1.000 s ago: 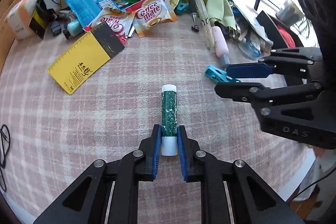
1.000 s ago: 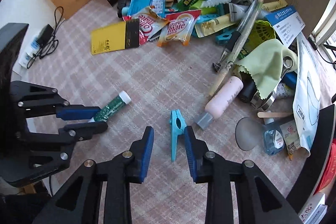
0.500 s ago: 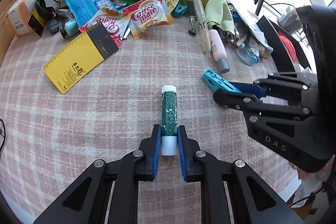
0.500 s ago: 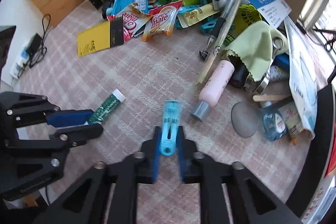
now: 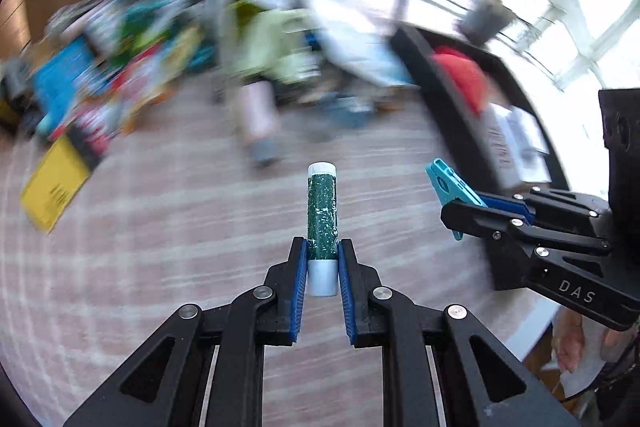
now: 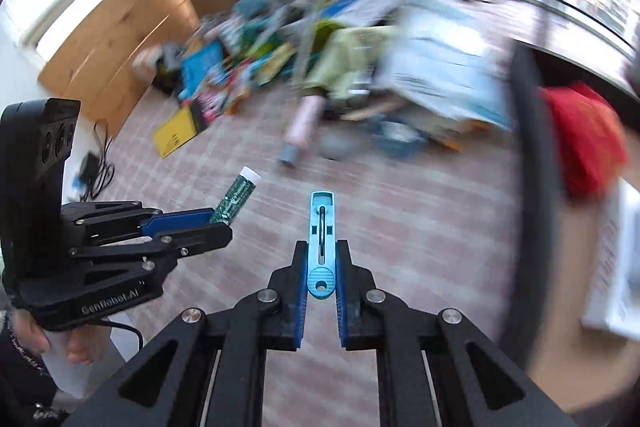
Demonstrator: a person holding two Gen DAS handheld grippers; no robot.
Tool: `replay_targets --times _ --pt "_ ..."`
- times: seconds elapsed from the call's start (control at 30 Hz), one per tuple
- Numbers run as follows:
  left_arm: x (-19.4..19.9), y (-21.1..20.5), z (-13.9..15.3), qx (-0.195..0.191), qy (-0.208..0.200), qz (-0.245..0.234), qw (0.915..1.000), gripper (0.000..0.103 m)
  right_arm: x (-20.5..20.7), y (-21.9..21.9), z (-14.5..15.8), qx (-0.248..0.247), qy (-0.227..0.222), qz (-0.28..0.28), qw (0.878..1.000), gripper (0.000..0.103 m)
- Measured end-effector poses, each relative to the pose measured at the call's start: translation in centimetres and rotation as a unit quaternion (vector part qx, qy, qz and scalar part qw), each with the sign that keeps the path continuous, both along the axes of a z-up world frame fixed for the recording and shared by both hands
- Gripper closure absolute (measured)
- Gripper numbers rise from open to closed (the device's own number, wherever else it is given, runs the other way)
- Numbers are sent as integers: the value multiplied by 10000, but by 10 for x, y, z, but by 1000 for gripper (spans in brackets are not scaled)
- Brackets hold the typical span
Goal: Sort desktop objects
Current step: 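Carry the glue stick in the left gripper while the right carries the clothespin over the tray, then open the right gripper to drop the clothespin while the left drops the glue stick into the tray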
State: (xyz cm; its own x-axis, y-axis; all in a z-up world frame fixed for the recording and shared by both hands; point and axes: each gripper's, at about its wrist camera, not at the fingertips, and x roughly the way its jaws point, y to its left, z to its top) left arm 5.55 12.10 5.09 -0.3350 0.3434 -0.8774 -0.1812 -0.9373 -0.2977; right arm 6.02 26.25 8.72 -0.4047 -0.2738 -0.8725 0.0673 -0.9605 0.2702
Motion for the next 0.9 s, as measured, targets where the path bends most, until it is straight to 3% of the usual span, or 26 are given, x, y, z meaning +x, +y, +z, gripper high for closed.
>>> replay_targets --times 0.23,0.43,0.6,0.77,0.8,0.9 --pt "-5 119 23 288 135 -1131 9931 86 72 101 17 243 17 -1252 9918 92" --pt "-1 200 25 321 82 -1776 9835 86 107 155 17 353 -40 -1916 9808 92" --pt "-2 237 19 231 28 -1931 9809 86 125 188 14 313 -104 -2213 9747 92" --pt "-2 247 12 148 -44 -2042 9788 86 126 197 10 317 -141 -2242 9739 92" --pt "-3 249 10 114 -39 -2047 9787 84 125 197 8 326 -157 -2253 9736 92" --pt "-6 248 10 54 -82 -1925 9813 58 122 200 4 311 -312 -2277 9727 87"
